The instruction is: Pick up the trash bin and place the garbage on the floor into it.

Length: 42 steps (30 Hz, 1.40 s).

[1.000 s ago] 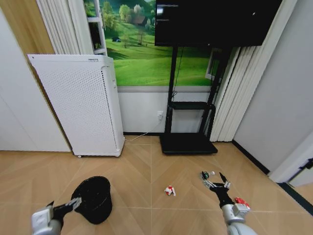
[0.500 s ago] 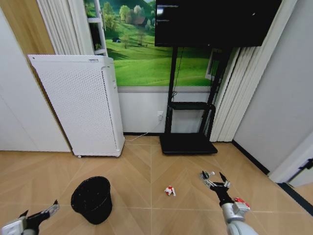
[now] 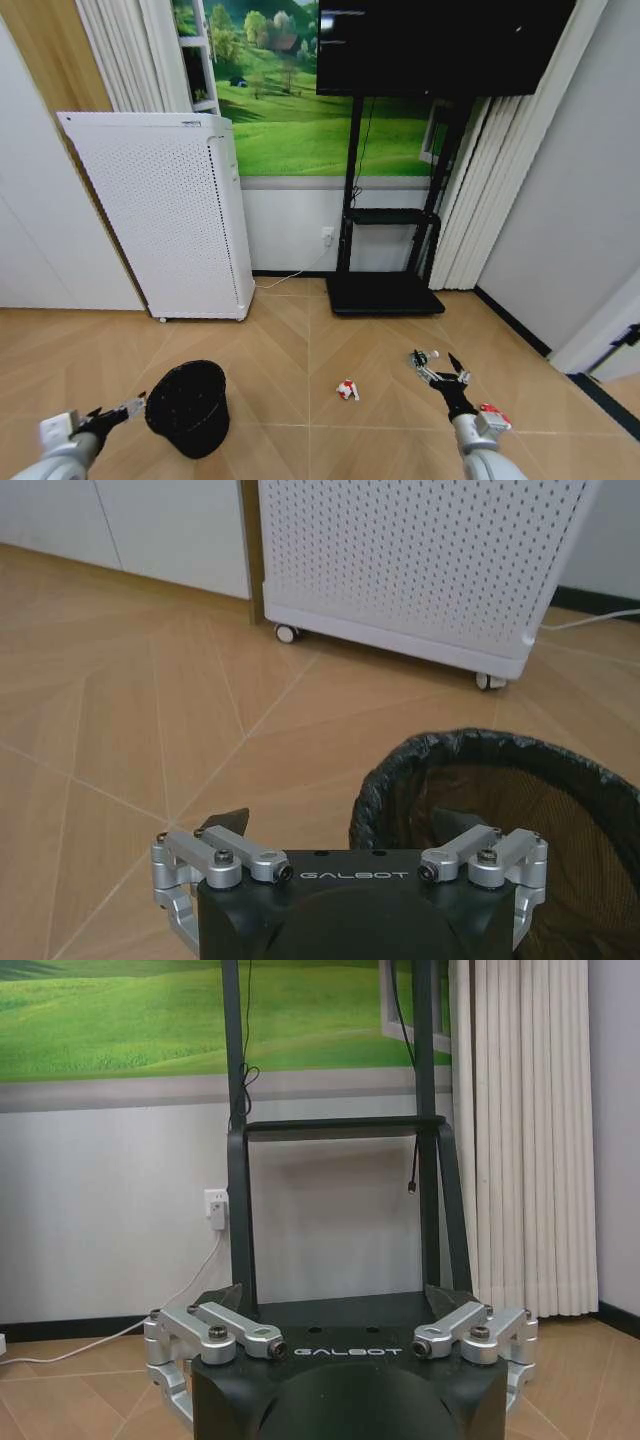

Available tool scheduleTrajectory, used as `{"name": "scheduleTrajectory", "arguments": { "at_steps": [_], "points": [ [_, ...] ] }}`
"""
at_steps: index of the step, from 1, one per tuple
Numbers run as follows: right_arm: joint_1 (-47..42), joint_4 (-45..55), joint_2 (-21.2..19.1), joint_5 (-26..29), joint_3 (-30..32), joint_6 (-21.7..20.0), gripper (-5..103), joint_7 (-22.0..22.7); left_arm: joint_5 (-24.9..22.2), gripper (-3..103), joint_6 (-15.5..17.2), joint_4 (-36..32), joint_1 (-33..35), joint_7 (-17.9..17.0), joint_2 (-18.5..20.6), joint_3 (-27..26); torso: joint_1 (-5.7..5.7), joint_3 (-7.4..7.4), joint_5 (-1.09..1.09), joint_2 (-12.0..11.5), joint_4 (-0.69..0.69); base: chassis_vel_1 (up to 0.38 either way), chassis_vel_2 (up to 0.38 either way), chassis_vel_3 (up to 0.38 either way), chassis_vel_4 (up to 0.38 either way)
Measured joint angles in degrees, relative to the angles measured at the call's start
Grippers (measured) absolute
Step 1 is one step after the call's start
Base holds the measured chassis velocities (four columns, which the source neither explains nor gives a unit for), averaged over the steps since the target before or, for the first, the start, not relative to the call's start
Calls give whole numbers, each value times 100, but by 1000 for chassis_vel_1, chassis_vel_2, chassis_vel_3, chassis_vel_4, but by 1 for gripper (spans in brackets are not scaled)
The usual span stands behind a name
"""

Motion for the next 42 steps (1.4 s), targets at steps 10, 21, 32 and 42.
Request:
{"name": "scheduleTrajectory", "arguments": {
  "at_steps": [10, 21, 32, 42],
  "points": [
    [-13, -23, -18, 54, 49, 26, 100, 7, 42, 100, 245, 559, -374, -238, 88, 324, 0, 0, 0, 3, 0, 0, 0, 0, 0],
    [-24, 41, -10, 54, 6, 4, 100, 27, 178, 100, 238, 1400, -801, 124, 213, 513, 0, 0, 0, 4, 0, 0, 0, 0, 0],
    [-32, 48, 0, 23, -8, -11, 100, 30, 690, 100, 46, 1901, -1130, 519, 202, 792, 0, 0, 2, 5, 0, 0, 0, 0, 0],
    [-31, 7, 30, 21, -22, -46, 100, 99, 754, 81, 14, 1781, -1157, 504, 165, 842, 0, 1, -3, 5, -1, 0, 0, 0, 0]
  ]
}}
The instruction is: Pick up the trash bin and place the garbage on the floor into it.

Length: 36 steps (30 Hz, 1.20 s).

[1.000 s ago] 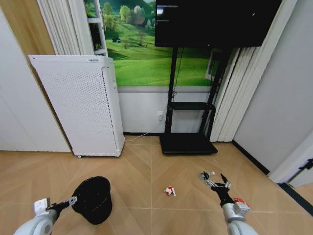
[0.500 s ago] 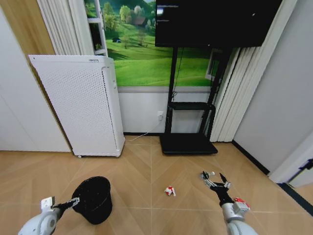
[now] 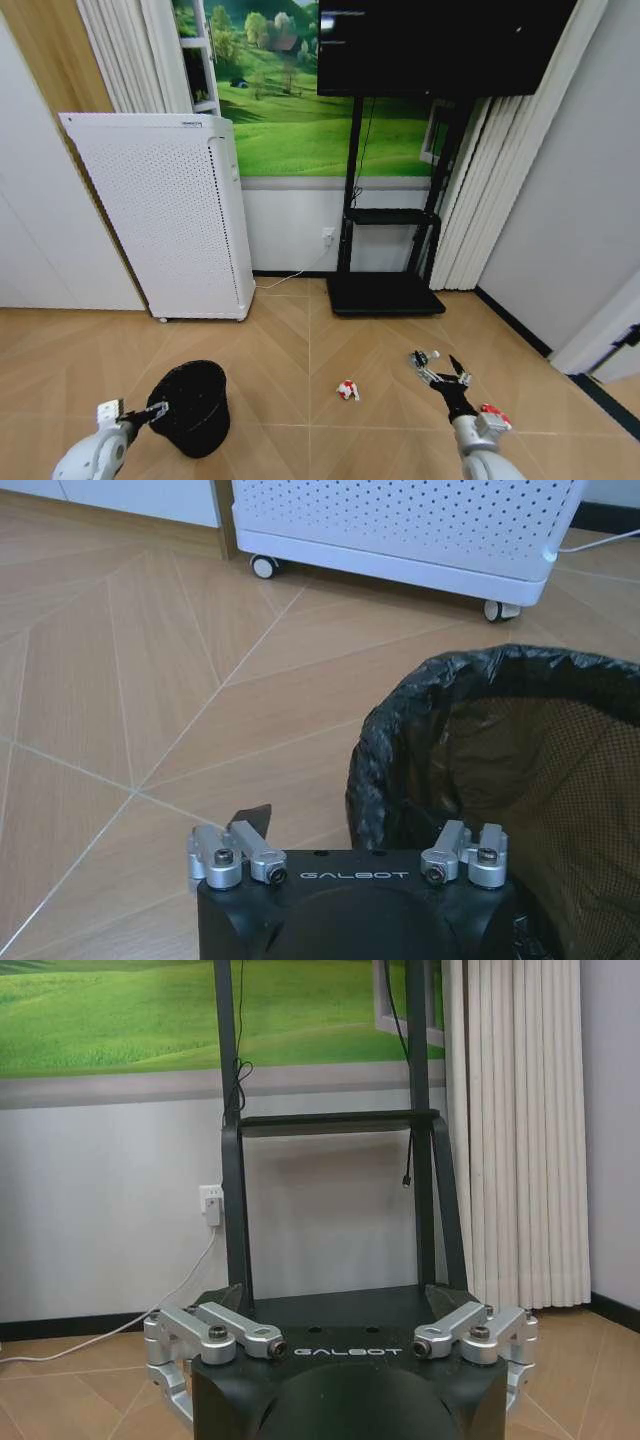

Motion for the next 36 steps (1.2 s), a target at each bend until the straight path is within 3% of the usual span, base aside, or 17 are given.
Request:
{"name": "scheduleTrajectory", "arguments": {
  "at_steps": [4, 5, 7, 13, 15, 18, 19, 21, 27, 33, 36],
  "points": [
    [21, -25, -26, 7, -27, -20, 100, 1, 31, 65, -31, -216, 43, -12, -72, -12, 0, 0, 2, 0, 0, 0, 0, 0, 0],
    [21, -25, -26, 7, -27, -20, 100, 1, 31, 65, -31, -216, 43, -12, -72, -12, 0, 0, 2, 0, 0, 0, 0, 0, 0],
    [41, -64, -34, 10, -49, -20, 100, -6, 97, 49, -91, -439, 146, -7, -133, -46, 0, 0, 4, 0, 1, 0, 0, 0, 0],
    [79, -77, -34, 48, -82, -18, 100, -32, 76, 32, -51, -543, 208, -9, -177, -86, 0, 0, 4, 0, 1, 0, 0, 0, 0],
    [100, -80, -65, 113, -83, -7, 100, -50, 23, 22, 54, -499, 210, -138, -200, -105, 0, 0, 3, 0, 1, 0, 0, 0, 0],
    [106, -80, -90, 170, -72, -3, 100, -64, -11, 16, 102, -447, 210, -218, -221, -113, 0, 0, 3, 0, 0, 0, 0, 0, 0],
    [106, -80, -110, 204, -57, 2, 100, -71, -22, 10, 103, -412, 211, -228, -229, -126, 0, 0, 3, 0, 1, 0, 0, 0, 0],
    [103, -80, -171, 322, -1, 42, 100, -80, -41, 19, 126, -336, 221, -233, -243, -133, 0, 0, 0, 0, 1, 0, 0, 0, 0],
    [77, -103, -201, 377, 44, 76, 100, -80, -94, 34, 133, -336, 184, -228, -245, -133, 0, 0, 2, 0, 0, 0, 0, 0, 0],
    [70, -117, -184, 382, 35, 82, 100, -81, -182, 8, 115, -411, 124, -172, -219, -117, 0, 0, 3, 0, -1, 0, 0, 0, 0],
    [86, -115, -193, 384, 23, 81, 100, -80, -205, 8, 119, -423, 122, -184, -210, -118, 0, 0, 4, 0, 0, 0, 0, 0, 0]
  ]
}}
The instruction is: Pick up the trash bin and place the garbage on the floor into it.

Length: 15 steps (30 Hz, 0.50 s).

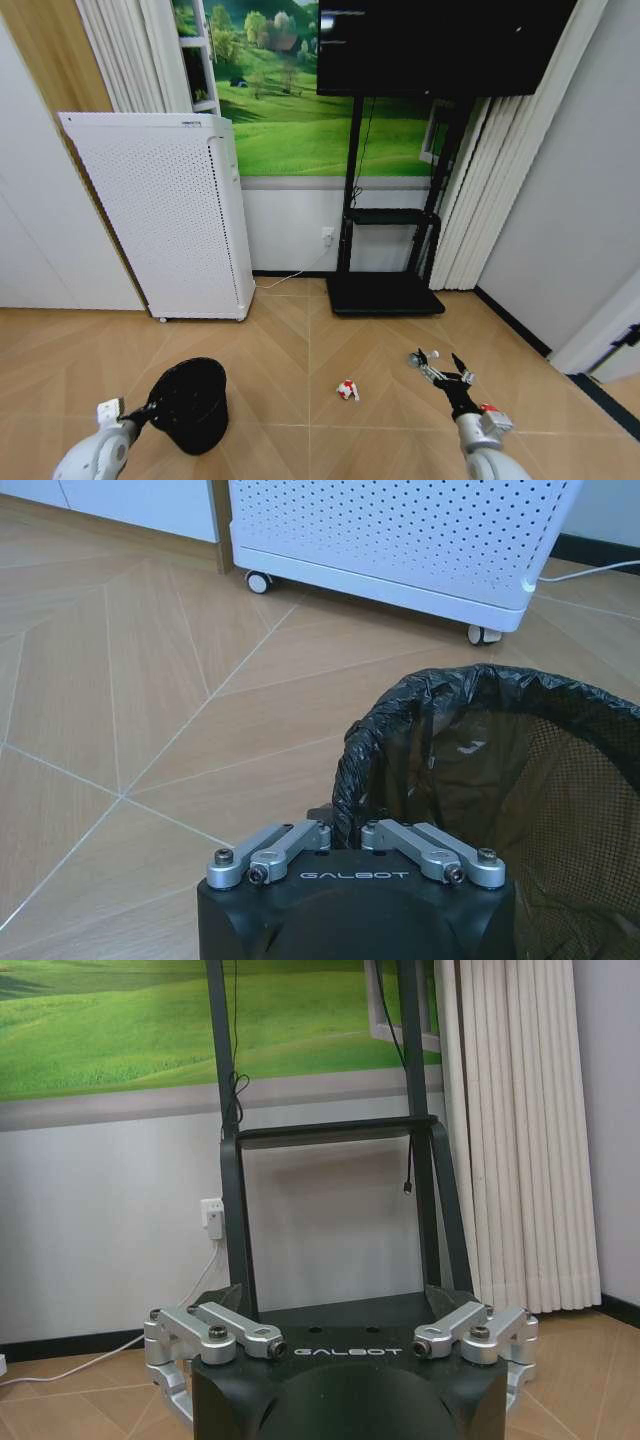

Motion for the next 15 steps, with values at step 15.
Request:
{"name": "scheduleTrajectory", "arguments": {
  "at_steps": [15],
  "points": [
    [-25, -24, -8, 27, 13, 13, 100, 18, 315, 7, -773, -118, -307, -117, 10, 16, 0, 0, -1, 0, 1, 0, 0, 0, 0]
  ]
}}
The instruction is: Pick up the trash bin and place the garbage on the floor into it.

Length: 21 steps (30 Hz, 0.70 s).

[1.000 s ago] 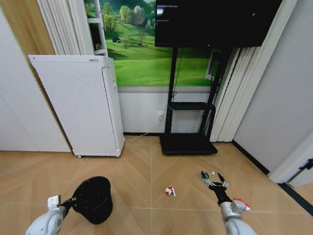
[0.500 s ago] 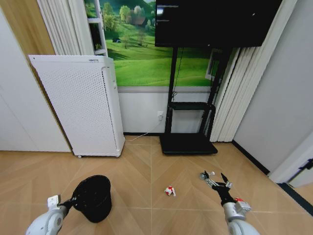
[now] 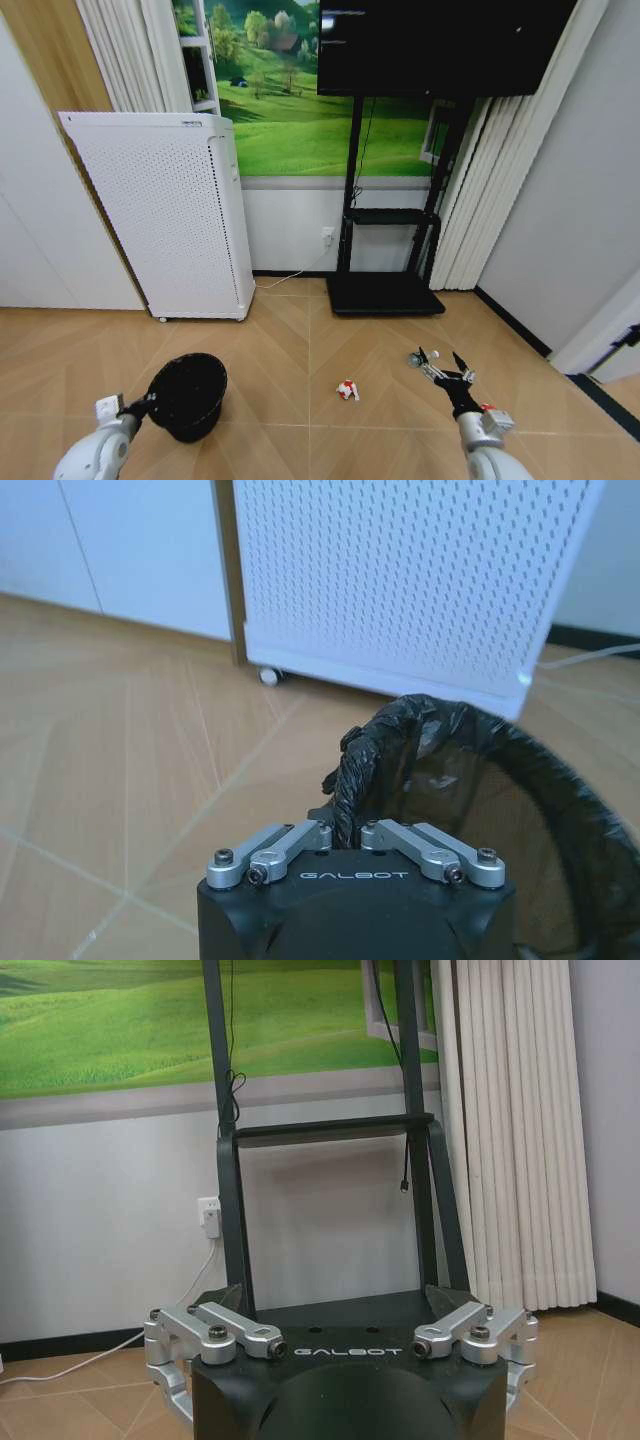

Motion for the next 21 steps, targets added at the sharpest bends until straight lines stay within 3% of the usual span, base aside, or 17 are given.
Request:
{"name": "scheduleTrajectory", "arguments": {
  "at_steps": [8, 11, 13, 15, 17, 19, 21],
  "points": [
    [-10, -17, 16, -18, -32, 32, 100, -34, 24, 7, -35, -154, -444, -77, 287, 165, 0, 0, 0, 0, -2, 0, 0, 0, 0],
    [5, -32, 8, -14, -43, 47, 100, -34, 169, 7, -248, -101, -581, 65, 419, 218, 0, 0, 0, 0, 0, 0, 0, 0, 0],
    [38, -62, -5, 6, -87, 51, 100, -36, 443, 7, -690, 126, -754, 409, 595, 264, 0, 0, 0, 0, 2, 0, 0, 0, 0],
    [47, -74, -9, 9, -101, 52, 100, -37, 484, 7, -845, 205, -821, 509, 653, 293, 0, 0, 0, 0, 2, 0, 0, 0, 0],
    [63, -112, -19, 19, -137, 65, 100, -50, 585, 7, -1373, 529, -1059, 909, 833, 417, 0, 0, 0, 0, 0, 0, 0, 0, 0],
    [65, -117, -22, 22, -143, 67, 100, -53, 610, 7, -1480, 592, -1101, 974, 861, 441, 0, 0, 0, 0, -1, 0, 0, 0, 0],
    [92, -150, -46, 53, -161, 76, 100, -72, 741, 7, -2078, 917, -1335, 1346, 1046, 633, 0, 0, -1, 0, -1, 0, 0, 0, 0]
  ]
}}
